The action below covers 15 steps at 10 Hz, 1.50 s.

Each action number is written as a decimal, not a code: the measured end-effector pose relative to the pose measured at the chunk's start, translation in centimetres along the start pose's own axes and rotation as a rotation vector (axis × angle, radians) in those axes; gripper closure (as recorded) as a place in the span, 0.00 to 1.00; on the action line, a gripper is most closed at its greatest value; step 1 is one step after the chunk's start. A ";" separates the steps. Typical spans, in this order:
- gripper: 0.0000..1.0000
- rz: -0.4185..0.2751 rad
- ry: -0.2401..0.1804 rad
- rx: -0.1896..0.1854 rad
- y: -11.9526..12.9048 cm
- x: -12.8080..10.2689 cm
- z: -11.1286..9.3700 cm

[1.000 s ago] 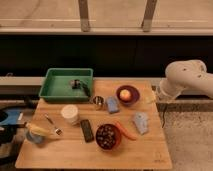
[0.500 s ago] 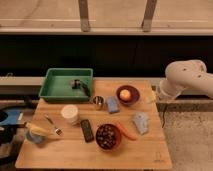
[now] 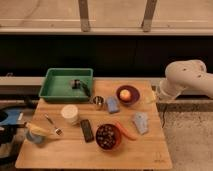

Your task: Place pepper in metal cup

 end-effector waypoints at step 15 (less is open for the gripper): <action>0.27 -0.088 0.075 -0.009 3.0 -1.1 1.4</action>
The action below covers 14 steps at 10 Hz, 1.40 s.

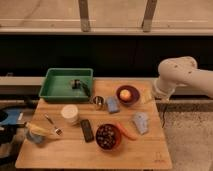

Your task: Place pepper in metal cup

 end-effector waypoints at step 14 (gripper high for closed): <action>0.27 -0.193 0.178 -0.127 9.4 3.3 5.2</action>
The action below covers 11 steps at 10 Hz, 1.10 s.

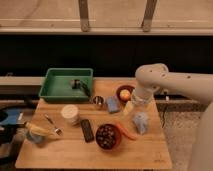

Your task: Place pepper in metal cup

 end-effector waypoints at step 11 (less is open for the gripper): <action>0.27 0.012 0.094 0.049 2.1 -1.5 5.8</action>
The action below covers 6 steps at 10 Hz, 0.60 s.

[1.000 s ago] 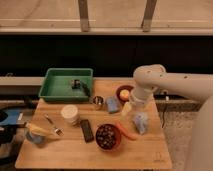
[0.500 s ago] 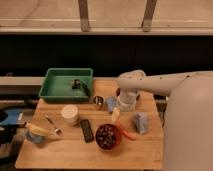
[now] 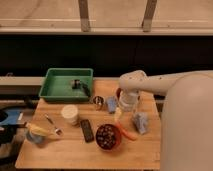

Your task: Place pepper in metal cup

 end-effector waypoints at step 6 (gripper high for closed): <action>0.27 0.116 0.022 0.039 -3.8 -0.5 1.5</action>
